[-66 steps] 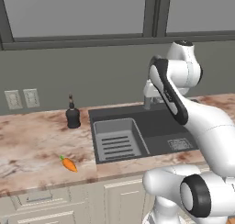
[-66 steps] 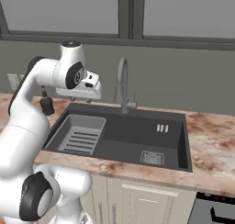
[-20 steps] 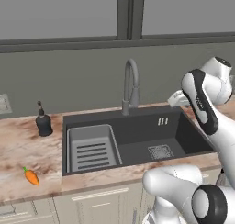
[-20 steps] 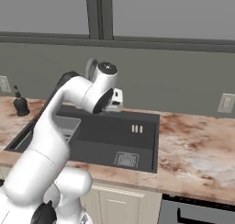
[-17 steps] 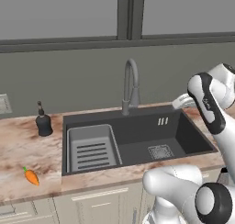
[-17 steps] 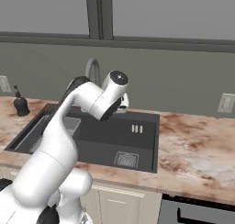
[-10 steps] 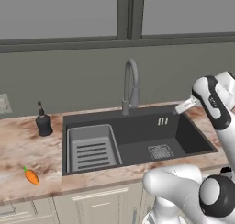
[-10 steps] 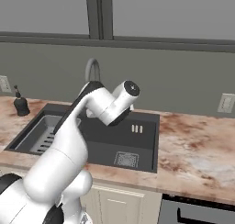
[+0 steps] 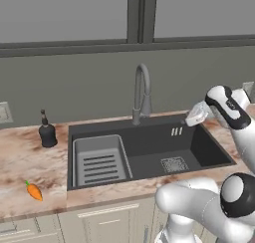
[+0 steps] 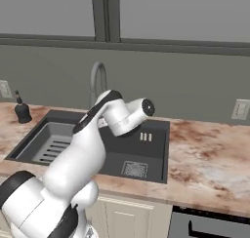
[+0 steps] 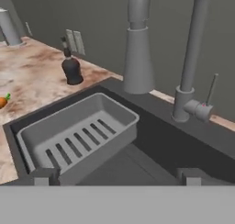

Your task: Turn on the sink faucet. Then move the carrot from the counter to the sink. Turn off the sink. Move the vegetable from the sink to the pot next to the stove. Finally move the pot to the rear left burner.

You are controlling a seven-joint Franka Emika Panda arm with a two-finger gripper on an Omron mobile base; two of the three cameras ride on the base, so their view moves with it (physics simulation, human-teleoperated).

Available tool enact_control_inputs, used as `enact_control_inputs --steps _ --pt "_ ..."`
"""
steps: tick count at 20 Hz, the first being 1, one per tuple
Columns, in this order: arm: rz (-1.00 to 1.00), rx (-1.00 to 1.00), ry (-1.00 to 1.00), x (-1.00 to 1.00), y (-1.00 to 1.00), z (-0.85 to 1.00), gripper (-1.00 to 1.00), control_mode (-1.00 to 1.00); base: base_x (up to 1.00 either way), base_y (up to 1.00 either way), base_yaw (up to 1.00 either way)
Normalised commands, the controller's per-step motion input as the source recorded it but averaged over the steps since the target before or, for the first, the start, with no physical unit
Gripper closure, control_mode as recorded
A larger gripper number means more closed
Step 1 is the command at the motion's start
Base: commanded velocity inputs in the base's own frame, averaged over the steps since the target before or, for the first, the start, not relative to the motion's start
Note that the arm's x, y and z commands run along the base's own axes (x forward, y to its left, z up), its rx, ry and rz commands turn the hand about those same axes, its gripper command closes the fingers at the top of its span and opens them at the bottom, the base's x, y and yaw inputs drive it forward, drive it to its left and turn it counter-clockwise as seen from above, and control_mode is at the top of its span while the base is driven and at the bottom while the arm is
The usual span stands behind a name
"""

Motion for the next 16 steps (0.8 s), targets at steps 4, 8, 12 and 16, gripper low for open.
enact_control_inputs --steps 4,8,12,16 --pt "0.19 0.08 -0.23 0.38 0.0 0.0 -1.0 -1.0 0.0 0.0 0.0" --pt "0.14 0.08 -0.16 0.51 0.0 0.0 -1.0 -1.0 0.0 0.0 0.0" --pt "0.12 0.05 -0.13 0.42 0.0 -0.1 -1.0 -1.0 0.0 0.0 0.0" --pt "0.08 0.01 -0.06 0.26 0.0 -0.12 -1.0 -1.0 0.0 0.0 0.0"
